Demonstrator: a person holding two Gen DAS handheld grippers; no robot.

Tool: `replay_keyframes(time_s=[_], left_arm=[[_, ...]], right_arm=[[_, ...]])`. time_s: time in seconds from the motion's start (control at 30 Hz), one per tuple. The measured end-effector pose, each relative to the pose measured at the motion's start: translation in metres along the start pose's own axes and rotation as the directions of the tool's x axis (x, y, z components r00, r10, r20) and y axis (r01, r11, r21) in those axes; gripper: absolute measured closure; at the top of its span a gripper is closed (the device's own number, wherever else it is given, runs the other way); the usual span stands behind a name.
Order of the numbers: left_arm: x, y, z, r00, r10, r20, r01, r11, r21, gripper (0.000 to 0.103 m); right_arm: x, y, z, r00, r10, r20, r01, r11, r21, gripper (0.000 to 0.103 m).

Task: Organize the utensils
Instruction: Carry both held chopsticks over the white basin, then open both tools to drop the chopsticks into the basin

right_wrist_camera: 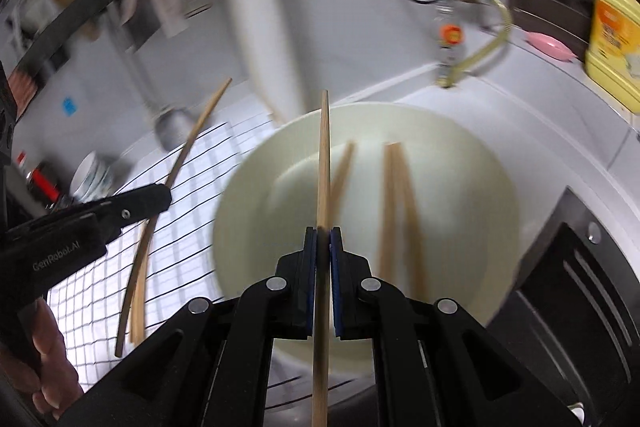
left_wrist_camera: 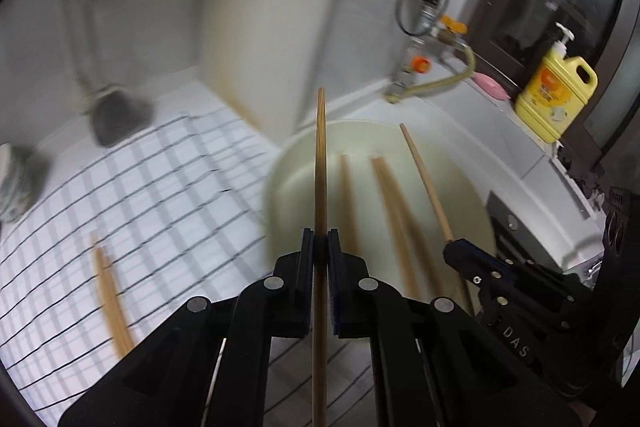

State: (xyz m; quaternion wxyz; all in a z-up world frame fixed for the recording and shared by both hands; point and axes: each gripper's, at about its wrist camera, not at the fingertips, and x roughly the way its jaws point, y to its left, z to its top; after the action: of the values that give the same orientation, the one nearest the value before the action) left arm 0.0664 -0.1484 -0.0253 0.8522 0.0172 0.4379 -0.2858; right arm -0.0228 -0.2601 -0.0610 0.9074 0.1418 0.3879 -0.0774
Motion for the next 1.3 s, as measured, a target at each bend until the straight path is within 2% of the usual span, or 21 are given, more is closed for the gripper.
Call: replay_keyframes(time_s=[0.13,0.4,0.73,1.07,1.1,1.13,1.17,1.2,1.23,1.3], left_arm=[[0.036,-0.025,0.005,0.999,-0.019,-0.050,0.020,1.000,0.008,0.096],[0.095,-0.040,0.006,0.991,0.011,-0.132,-0.009,1.000,0.015,0.096],[0.125,-0.045,0.005,0.985,0.060,-0.164,-0.055,0.998,0.037,0.095],[0.131,-0.044,0.008,0.979,0.102,-0.178,-0.095,0.994,0.049,0.095],[0.130,-0.044,0.008,0.979,0.109,-0.174,-0.102,0.994,0.050,0.092],[0.128,-0.043,0.008,0.979,0.115,-0.171,-0.108,0.993,0.050,0.081],[0.126,-0.043,0.008,0.979,0.120,-0.165,-0.114,0.992,0.046,0.066],[0.124,-0.042,0.009,0.979,0.125,-0.158,-0.120,0.992,0.041,0.057],[0.119,-0.040,0.009,0.982,0.129,-0.140,-0.127,0.992,0.029,0.042],[0.111,-0.037,0.010,0.986,0.126,-0.113,-0.125,0.992,0.013,0.038]], right_arm=[[0.015,-0.031,0.008,1.000,-0.012,-0.016,0.013,0.999,0.041,0.097],[0.055,-0.066,0.012,0.996,-0.006,-0.087,0.014,0.995,0.098,0.096],[0.082,-0.076,0.012,0.992,-0.002,-0.129,0.016,0.995,0.102,0.096],[0.091,-0.080,0.016,0.991,-0.013,-0.132,0.026,0.995,0.098,0.095],[0.089,-0.080,0.016,0.992,-0.013,-0.124,0.025,0.995,0.099,0.090],[0.087,-0.080,0.017,0.993,-0.015,-0.118,0.027,0.995,0.098,0.089],[0.085,-0.079,0.017,0.993,-0.019,-0.113,0.030,0.995,0.097,0.089],[0.084,-0.079,0.017,0.994,-0.023,-0.109,0.033,0.995,0.093,0.089],[0.081,-0.079,0.017,0.994,-0.027,-0.106,0.036,0.995,0.090,0.088],[0.079,-0.079,0.017,0.994,-0.029,-0.103,0.039,0.995,0.090,0.088]])
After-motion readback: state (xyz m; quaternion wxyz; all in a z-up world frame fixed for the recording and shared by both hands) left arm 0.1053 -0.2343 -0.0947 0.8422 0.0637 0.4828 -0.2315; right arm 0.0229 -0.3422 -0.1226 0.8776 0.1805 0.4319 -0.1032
